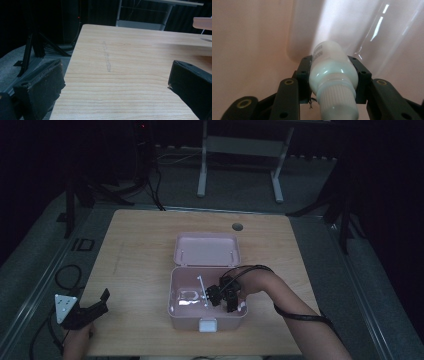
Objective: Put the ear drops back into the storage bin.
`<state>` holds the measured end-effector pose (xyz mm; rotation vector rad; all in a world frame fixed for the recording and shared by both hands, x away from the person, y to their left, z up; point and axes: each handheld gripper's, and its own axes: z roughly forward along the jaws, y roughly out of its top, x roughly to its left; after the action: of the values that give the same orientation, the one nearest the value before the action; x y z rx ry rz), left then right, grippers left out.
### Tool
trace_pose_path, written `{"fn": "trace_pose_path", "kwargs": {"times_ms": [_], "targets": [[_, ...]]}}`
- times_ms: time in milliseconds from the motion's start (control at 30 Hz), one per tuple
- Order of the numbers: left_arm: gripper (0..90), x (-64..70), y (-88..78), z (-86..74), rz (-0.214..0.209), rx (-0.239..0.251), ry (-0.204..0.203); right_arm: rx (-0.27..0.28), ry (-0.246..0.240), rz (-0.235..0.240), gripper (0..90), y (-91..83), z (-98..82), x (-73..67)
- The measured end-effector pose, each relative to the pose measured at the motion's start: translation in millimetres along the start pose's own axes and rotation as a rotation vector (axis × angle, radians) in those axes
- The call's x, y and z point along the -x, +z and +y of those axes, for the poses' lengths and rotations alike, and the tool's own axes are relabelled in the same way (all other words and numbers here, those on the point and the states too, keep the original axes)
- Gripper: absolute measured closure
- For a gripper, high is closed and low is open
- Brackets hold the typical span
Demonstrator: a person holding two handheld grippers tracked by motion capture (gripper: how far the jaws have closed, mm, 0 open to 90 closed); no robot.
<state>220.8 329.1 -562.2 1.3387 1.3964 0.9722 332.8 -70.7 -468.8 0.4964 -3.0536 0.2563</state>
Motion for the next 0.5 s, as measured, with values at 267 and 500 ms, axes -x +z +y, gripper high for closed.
{"fn": "trace_pose_path", "kwargs": {"times_ms": [267, 500], "targets": [[0.5, 0.3, 0.2, 0.0, 0.0, 0.0, -0.001, -0.012, -0.003, -0.007, 59.5, 11.5, 1.9, 1.8], [0.5, 0.4, 0.3, 0.1, 0.0, 0.0, 0.0, -0.022, 0.012, -0.001, 59.4, 17.9, 1.4, 0.8]]}}
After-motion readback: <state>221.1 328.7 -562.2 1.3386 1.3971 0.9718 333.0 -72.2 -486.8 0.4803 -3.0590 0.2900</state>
